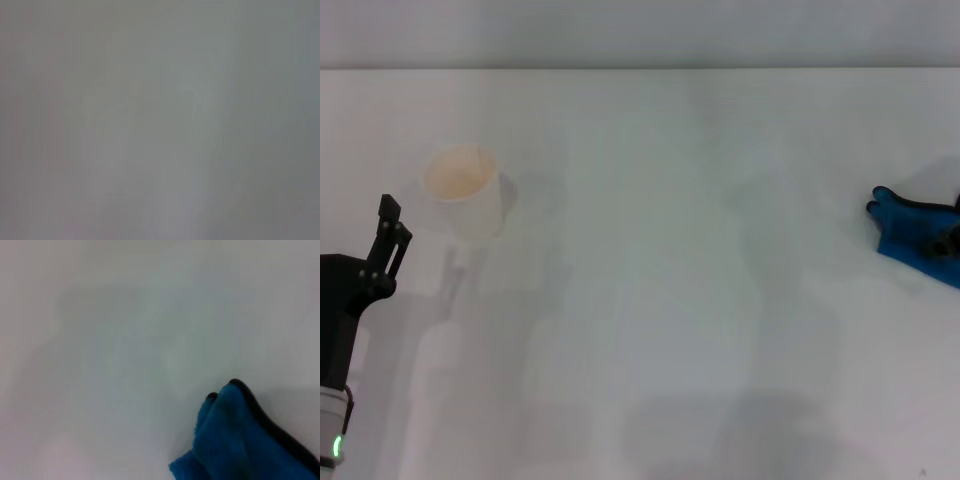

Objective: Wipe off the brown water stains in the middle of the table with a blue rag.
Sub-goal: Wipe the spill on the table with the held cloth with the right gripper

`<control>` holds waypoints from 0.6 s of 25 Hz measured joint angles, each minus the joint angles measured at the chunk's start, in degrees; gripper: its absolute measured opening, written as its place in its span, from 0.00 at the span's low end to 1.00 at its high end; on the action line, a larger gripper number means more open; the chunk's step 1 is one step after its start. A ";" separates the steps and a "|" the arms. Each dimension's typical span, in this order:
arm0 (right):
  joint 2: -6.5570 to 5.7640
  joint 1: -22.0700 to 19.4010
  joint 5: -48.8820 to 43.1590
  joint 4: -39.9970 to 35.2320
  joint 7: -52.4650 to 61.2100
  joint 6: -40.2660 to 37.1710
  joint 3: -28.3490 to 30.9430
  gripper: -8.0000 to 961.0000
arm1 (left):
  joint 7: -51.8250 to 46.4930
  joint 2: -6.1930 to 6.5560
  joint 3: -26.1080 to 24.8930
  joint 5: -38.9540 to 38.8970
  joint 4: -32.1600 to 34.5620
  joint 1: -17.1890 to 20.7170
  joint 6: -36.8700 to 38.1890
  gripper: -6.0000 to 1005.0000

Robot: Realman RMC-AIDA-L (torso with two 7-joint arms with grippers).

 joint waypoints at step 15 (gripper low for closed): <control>-0.25 -2.94 6.04 -9.43 -0.49 -2.77 -2.10 0.65 | 0.00 0.00 0.00 0.00 -0.08 0.04 0.00 0.86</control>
